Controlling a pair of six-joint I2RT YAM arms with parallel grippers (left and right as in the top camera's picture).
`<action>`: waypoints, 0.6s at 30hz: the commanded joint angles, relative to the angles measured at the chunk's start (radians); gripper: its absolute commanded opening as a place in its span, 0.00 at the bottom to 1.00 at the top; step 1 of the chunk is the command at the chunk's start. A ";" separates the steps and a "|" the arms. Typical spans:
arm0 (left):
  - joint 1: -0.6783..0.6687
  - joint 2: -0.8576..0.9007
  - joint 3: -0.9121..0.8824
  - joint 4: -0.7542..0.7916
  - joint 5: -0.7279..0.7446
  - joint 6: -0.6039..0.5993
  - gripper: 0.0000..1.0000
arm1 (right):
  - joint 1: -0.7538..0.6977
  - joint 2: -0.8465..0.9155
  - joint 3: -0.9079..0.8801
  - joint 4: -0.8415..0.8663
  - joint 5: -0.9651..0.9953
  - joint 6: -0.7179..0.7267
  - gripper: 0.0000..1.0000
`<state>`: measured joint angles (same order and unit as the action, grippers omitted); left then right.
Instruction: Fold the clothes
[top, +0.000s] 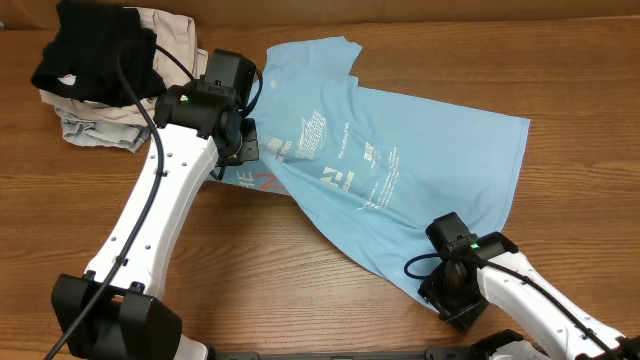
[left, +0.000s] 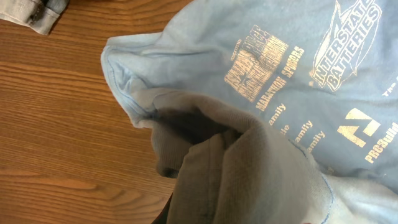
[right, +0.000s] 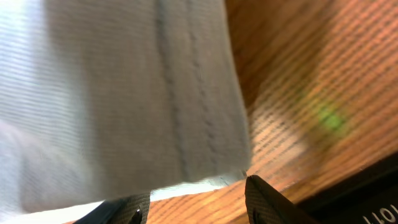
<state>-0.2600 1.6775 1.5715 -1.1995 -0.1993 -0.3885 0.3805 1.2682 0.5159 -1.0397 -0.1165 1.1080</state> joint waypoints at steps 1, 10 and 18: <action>0.006 -0.009 0.019 0.004 -0.018 0.011 0.04 | 0.005 0.000 -0.006 0.022 -0.001 0.016 0.53; 0.006 -0.009 0.019 0.008 -0.018 0.011 0.04 | 0.006 0.000 -0.006 0.025 -0.016 -0.016 0.25; 0.006 -0.009 0.019 0.011 -0.019 0.012 0.04 | 0.005 0.000 -0.005 0.029 -0.031 -0.016 0.04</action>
<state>-0.2600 1.6775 1.5715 -1.1954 -0.1993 -0.3885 0.3813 1.2682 0.5148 -1.0138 -0.1402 1.0946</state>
